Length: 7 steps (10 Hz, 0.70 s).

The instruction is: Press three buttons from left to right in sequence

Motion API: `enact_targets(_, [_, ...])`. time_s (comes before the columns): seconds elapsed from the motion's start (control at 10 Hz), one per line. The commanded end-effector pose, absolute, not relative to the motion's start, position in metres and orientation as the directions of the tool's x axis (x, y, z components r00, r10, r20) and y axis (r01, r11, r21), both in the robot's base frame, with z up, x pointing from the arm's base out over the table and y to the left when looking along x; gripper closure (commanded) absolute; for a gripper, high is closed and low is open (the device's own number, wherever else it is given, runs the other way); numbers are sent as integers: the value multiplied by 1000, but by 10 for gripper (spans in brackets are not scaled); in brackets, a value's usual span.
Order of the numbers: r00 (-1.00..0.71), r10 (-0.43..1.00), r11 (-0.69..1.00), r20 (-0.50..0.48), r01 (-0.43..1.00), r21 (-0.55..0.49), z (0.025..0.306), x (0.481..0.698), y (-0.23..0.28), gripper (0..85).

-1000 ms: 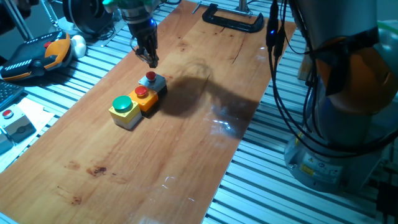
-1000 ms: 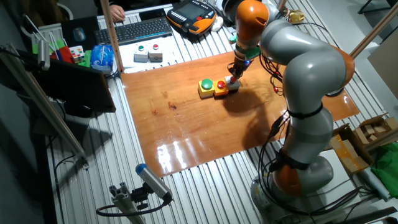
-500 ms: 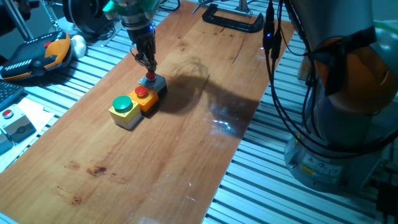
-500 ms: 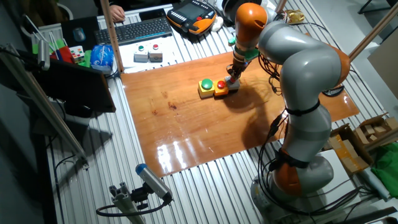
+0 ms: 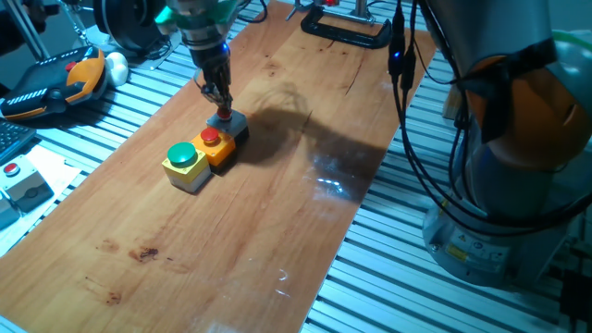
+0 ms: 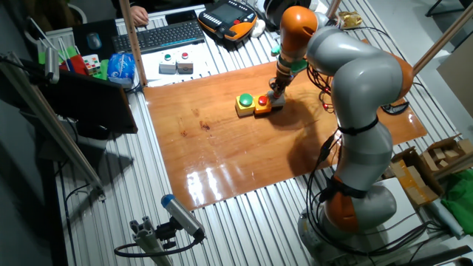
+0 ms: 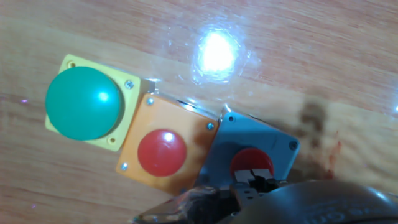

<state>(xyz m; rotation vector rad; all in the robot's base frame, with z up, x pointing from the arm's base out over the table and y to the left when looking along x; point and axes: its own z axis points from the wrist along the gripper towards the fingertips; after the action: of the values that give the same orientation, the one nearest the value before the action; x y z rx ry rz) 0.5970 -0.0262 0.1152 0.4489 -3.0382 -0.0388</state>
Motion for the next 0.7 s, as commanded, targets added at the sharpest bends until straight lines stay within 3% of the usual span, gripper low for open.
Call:
enact_targets(0.0, [-954, -292, 956, 64, -290, 42, 111, 598, -26, 843])
enact_targets(0.4, [-952, -304, 952, 45, -302, 48, 94, 599, -29, 843])
enact_targets(0.6, [-951, -301, 953, 71, -297, 60, 99, 600, -26, 843])
